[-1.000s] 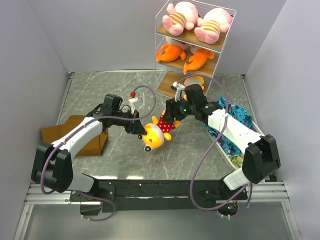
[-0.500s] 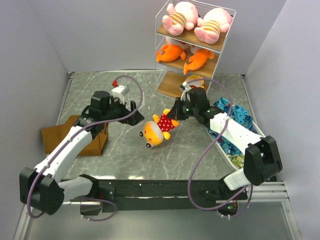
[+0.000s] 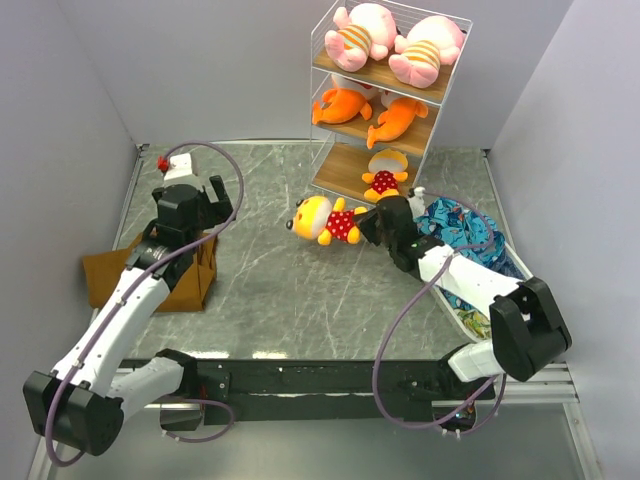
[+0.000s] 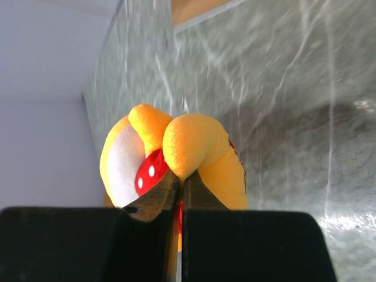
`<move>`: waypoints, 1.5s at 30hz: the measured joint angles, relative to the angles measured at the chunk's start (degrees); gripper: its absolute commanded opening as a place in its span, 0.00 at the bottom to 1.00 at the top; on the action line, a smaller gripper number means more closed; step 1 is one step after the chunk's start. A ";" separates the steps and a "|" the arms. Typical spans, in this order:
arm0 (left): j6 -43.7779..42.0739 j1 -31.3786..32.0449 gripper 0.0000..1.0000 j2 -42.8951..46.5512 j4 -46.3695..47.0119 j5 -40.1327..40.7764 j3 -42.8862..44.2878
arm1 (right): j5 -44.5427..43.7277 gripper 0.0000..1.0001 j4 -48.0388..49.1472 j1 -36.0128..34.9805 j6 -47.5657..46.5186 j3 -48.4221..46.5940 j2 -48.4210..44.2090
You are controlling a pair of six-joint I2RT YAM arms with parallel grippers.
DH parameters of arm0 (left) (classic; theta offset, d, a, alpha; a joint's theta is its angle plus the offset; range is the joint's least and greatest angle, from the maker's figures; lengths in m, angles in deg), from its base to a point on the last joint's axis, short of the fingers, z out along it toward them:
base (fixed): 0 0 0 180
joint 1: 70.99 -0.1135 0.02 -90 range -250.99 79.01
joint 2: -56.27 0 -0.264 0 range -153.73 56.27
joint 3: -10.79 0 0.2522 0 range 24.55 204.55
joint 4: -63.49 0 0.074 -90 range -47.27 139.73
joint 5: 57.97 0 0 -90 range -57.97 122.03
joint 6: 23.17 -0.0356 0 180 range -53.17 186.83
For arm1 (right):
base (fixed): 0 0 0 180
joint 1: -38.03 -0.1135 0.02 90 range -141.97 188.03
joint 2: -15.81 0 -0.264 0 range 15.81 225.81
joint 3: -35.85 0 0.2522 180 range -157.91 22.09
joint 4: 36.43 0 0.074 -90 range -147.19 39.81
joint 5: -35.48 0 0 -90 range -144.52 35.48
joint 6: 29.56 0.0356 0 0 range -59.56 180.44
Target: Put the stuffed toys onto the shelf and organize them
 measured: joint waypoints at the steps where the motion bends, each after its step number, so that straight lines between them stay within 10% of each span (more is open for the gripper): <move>1: -0.04 0.00 0.96 -0.35 -0.11 0.63 0.00 | -2.47 0.01 0.00 -0.55 1.75 0.02 0.02; 14: -0.46 0.00 0.96 0.11 -1.07 3.93 -0.31 | -28.30 0.20 -6.93 -16.33 25.94 -6.51 12.79; 22: -0.70 0.00 0.96 1.14 -0.83 6.73 -0.57 | -28.04 0.59 -7.08 -18.67 27.47 -7.02 17.31; 33: -1.73 -0.02 0.96 2.14 -0.85 9.42 -0.94 | -13.40 0.67 -3.37 -16.61 -7.85 3.87 0.85; 45: -1.86 -0.02 0.97 9.51 3.19 10.10 -5.11 | 9.60 0.63 -8.98 -13.51 -97.07 1.81 -0.87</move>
